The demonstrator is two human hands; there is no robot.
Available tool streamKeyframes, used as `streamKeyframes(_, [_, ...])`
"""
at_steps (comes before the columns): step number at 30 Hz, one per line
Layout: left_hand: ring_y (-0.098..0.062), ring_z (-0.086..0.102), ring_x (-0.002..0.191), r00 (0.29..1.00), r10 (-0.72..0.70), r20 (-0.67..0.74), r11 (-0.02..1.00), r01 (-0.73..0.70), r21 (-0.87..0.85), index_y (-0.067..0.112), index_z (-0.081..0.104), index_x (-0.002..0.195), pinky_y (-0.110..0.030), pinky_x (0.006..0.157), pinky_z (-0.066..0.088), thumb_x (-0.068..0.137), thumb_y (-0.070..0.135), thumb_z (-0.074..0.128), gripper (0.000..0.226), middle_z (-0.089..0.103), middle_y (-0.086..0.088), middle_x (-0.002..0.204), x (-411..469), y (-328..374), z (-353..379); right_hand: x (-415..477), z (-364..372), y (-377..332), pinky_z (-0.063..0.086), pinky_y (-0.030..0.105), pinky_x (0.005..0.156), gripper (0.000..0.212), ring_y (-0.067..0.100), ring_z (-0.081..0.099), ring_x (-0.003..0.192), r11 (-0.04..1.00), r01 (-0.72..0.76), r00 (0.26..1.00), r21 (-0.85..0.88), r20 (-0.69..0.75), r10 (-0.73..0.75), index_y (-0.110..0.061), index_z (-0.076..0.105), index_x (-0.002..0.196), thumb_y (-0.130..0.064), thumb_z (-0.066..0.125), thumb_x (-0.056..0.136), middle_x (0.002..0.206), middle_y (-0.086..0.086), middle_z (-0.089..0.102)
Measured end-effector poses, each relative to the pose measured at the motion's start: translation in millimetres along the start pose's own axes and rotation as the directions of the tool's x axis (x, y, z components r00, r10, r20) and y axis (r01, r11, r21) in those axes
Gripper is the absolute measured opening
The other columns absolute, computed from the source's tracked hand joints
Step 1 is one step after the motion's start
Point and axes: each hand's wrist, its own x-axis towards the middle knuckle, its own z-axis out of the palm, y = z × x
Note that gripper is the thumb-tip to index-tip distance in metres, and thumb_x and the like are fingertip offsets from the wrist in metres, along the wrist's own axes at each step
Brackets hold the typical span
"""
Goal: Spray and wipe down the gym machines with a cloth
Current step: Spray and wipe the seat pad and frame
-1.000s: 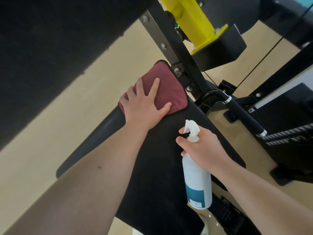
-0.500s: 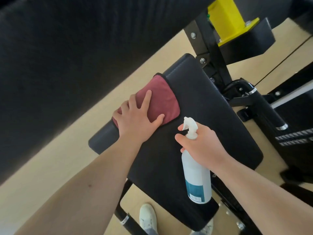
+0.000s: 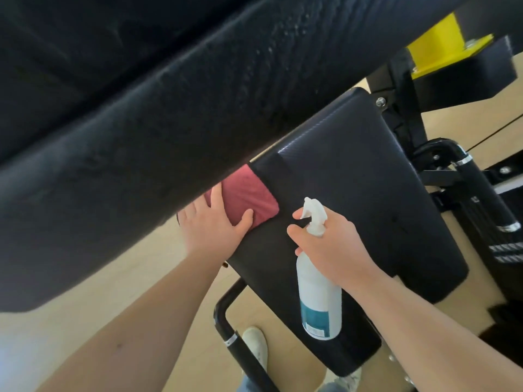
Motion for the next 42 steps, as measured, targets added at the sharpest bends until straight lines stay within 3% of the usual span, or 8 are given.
streamKeyframes(3, [-0.038,0.051,0.130,0.997,-0.076,0.027,0.997,0.077,-0.024,0.026,0.040,0.146,-0.054,0.111,0.039,0.087,0.082,0.032,0.082,0.054,-0.010,0.143,20,18,-9,2,-10,6,0.060,0.030,0.077,0.006,0.000,0.071,0.076,1.000,-0.013,1.000,0.021,0.013,0.013,-0.041,0.058,0.095,-0.043,0.063,0.091,0.076,-0.031,0.067])
streamKeyframes(5, [-0.038,0.055,0.123,0.998,-0.057,0.015,0.998,0.058,-0.013,0.023,0.044,0.142,-0.053,0.105,0.042,0.087,0.081,0.029,0.081,0.058,-0.011,0.137,29,37,-12,7,-18,13,0.061,0.031,0.077,0.007,-0.005,0.070,0.075,0.999,-0.023,1.000,0.029,-0.002,0.023,-0.040,0.059,0.096,-0.043,0.063,0.092,0.074,-0.030,0.067])
streamKeyframes(7, [-0.038,0.054,0.124,1.000,0.004,-0.015,1.000,-0.004,0.004,0.022,0.038,0.147,-0.053,0.104,0.042,0.086,0.082,0.028,0.086,0.056,-0.011,0.140,34,62,-11,11,-27,21,0.061,0.032,0.077,0.007,-0.003,0.071,0.073,0.998,-0.043,0.999,0.045,-0.023,0.044,-0.040,0.060,0.097,-0.043,0.064,0.091,0.072,-0.024,0.068])
streamKeyframes(13, [-0.039,0.037,0.141,0.990,0.129,-0.061,0.990,-0.126,0.059,0.025,0.010,0.159,-0.064,0.111,0.032,0.086,0.083,0.028,0.095,0.033,-0.013,0.159,45,131,-2,31,-57,44,0.059,0.030,0.076,0.008,0.001,0.072,0.074,0.995,-0.086,0.994,0.052,-0.056,0.089,-0.041,0.060,0.096,-0.042,0.066,0.090,0.075,-0.032,0.067])
streamKeyframes(19, [-0.042,0.031,0.144,0.970,0.238,-0.054,0.968,-0.232,0.097,0.029,0.002,0.160,-0.067,0.110,0.031,0.084,0.084,0.025,0.098,0.024,-0.016,0.163,56,159,-2,48,-86,55,0.056,0.026,0.073,0.011,-0.002,0.072,0.072,0.987,-0.114,0.985,0.114,-0.115,0.127,-0.041,0.061,0.098,-0.041,0.069,0.090,0.072,-0.021,0.070])
streamKeyframes(28, [-0.041,0.028,0.147,0.960,0.276,-0.052,0.960,-0.273,0.066,0.032,-0.003,0.160,-0.066,0.110,0.030,0.082,0.086,0.021,0.098,0.021,-0.015,0.165,80,212,-7,51,-109,70,0.060,0.031,0.077,0.011,-0.005,0.070,0.074,0.975,-0.133,0.979,0.176,-0.131,0.157,-0.044,0.059,0.096,-0.041,0.069,0.091,0.077,-0.034,0.065])
streamKeyframes(37, [-0.041,0.000,0.157,0.844,0.533,-0.058,0.844,-0.525,0.110,0.036,-0.001,0.162,-0.069,0.120,0.012,0.087,0.084,0.017,0.091,-0.004,-0.014,0.171,102,284,-4,31,-121,97,0.060,0.028,0.076,0.010,0.002,0.072,0.075,0.960,-0.180,0.958,0.216,-0.181,0.220,-0.046,0.058,0.097,-0.043,0.067,0.091,0.079,-0.035,0.064])
streamKeyframes(42, [-0.043,-0.011,0.156,0.702,0.712,0.002,0.691,-0.701,0.174,0.039,0.005,0.162,-0.071,0.119,-0.003,0.089,0.083,0.016,0.086,-0.008,-0.015,0.171,61,289,12,13,-135,109,0.056,0.029,0.070,0.008,0.005,0.072,0.072,0.944,-0.190,0.942,0.270,-0.220,0.253,-0.043,0.061,0.097,-0.039,0.066,0.091,0.074,-0.020,0.070])
